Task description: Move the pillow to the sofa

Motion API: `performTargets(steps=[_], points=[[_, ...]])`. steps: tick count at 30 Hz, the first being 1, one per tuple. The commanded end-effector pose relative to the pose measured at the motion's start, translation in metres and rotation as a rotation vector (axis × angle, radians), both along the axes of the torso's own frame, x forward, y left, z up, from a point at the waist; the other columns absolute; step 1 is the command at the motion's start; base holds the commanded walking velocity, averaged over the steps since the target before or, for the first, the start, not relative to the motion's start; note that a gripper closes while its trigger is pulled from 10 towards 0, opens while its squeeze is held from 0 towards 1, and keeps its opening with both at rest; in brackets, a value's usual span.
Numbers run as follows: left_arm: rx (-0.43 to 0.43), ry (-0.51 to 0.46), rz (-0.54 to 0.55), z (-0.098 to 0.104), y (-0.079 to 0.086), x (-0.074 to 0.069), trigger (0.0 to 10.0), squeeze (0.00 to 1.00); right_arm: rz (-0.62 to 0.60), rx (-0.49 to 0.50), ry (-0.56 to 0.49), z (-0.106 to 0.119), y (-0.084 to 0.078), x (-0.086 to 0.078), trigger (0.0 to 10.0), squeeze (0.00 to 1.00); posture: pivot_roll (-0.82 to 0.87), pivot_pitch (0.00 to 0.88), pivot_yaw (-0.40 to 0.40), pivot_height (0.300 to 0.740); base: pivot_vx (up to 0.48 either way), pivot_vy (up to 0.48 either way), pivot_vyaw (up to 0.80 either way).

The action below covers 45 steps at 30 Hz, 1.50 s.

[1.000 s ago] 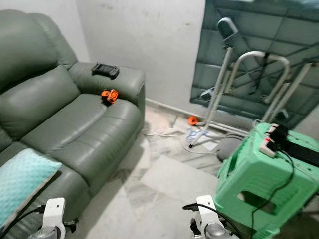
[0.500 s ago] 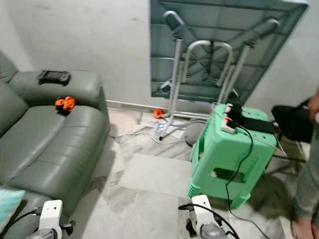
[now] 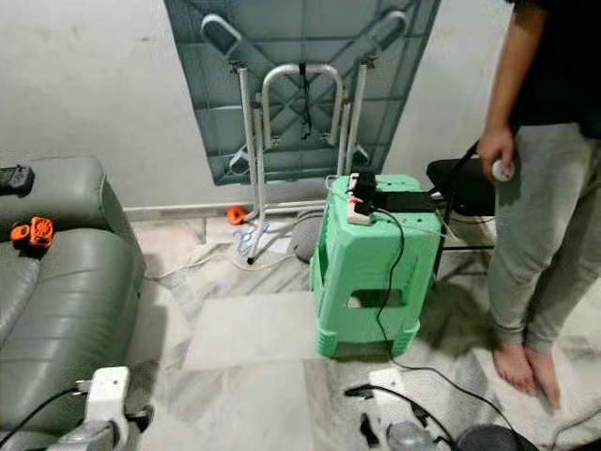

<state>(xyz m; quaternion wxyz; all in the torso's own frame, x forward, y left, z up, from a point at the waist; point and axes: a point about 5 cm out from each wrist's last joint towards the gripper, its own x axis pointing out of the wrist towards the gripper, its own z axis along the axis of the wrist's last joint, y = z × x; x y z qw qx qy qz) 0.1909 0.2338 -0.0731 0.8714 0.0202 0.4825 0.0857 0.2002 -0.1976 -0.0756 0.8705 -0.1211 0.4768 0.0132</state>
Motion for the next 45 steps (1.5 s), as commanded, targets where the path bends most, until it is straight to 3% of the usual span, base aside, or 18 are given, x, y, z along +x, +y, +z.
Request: performTargets(steps=[1,18,45], points=[[0.02,0.016,0.004,-0.0003,0.0097,-0.0058,10.0,0.0,0.019,0.017,-0.007,0.0002,0.0086,0.0027,10.0,0.0,-0.08,0.0,0.025,0.74,0.0,0.0,0.0],[-0.011,0.001,0.007,-0.0002,0.0075,-0.0047,10.0,0.0,0.051,0.009,-0.008,0.001,0.0092,0.0041,10.0,0.0,-0.09,0.0,0.025,0.74,0.064,0.0,0.0],[-0.005,0.004,-0.002,0.0001,0.0099,-0.0055,10.0,0.0,0.13,-0.003,-0.012,0.002,0.0118,0.0061,10.0,0.0,-0.09,0.0,0.029,0.74,0.443,0.0,0.0]])
